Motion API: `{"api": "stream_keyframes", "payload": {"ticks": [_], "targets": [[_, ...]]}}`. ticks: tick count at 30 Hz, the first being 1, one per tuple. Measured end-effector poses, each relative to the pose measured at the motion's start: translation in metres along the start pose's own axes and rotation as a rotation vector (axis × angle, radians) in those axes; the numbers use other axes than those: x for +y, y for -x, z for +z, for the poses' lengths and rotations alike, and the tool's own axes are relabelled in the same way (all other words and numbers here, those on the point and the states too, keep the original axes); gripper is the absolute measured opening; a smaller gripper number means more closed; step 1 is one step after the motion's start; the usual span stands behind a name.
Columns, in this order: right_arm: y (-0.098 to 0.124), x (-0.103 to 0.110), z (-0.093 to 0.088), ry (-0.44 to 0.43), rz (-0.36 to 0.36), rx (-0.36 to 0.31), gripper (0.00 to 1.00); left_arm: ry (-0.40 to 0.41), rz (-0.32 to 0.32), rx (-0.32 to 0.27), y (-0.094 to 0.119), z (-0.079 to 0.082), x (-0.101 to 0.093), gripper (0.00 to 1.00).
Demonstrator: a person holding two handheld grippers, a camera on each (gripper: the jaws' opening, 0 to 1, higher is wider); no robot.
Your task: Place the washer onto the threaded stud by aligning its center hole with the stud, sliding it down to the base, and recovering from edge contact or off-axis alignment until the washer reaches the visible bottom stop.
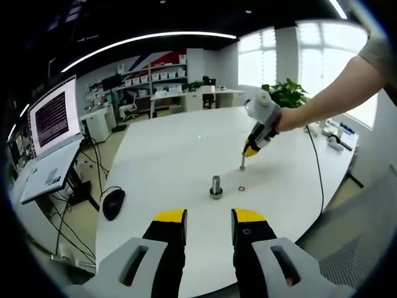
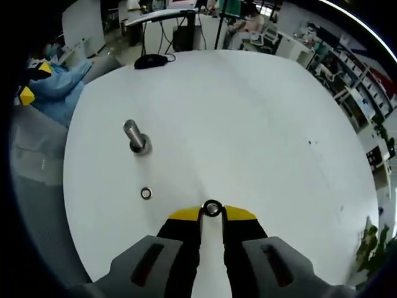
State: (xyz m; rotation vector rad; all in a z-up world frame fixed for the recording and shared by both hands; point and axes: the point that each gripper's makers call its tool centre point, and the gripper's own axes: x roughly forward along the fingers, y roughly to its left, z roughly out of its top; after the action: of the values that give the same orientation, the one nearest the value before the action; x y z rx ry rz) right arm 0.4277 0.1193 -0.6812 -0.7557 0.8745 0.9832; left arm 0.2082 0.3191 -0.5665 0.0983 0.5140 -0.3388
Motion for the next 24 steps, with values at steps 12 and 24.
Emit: {"api": "stream_keyframes", "payload": {"ticks": [12, 24], "targets": [[-0.0048, 0.0006, -0.006, 0.001, 0.004, 0.027, 0.15, 0.004, -0.004, -0.004, 0.0003, 0.0007, -0.0007, 0.27], [-0.0095, -0.0002, -0.0073, 0.01, 0.007, 0.039, 0.15, 0.009, -0.003, -0.004, 0.0003, 0.0004, -0.0003, 0.27]]}}
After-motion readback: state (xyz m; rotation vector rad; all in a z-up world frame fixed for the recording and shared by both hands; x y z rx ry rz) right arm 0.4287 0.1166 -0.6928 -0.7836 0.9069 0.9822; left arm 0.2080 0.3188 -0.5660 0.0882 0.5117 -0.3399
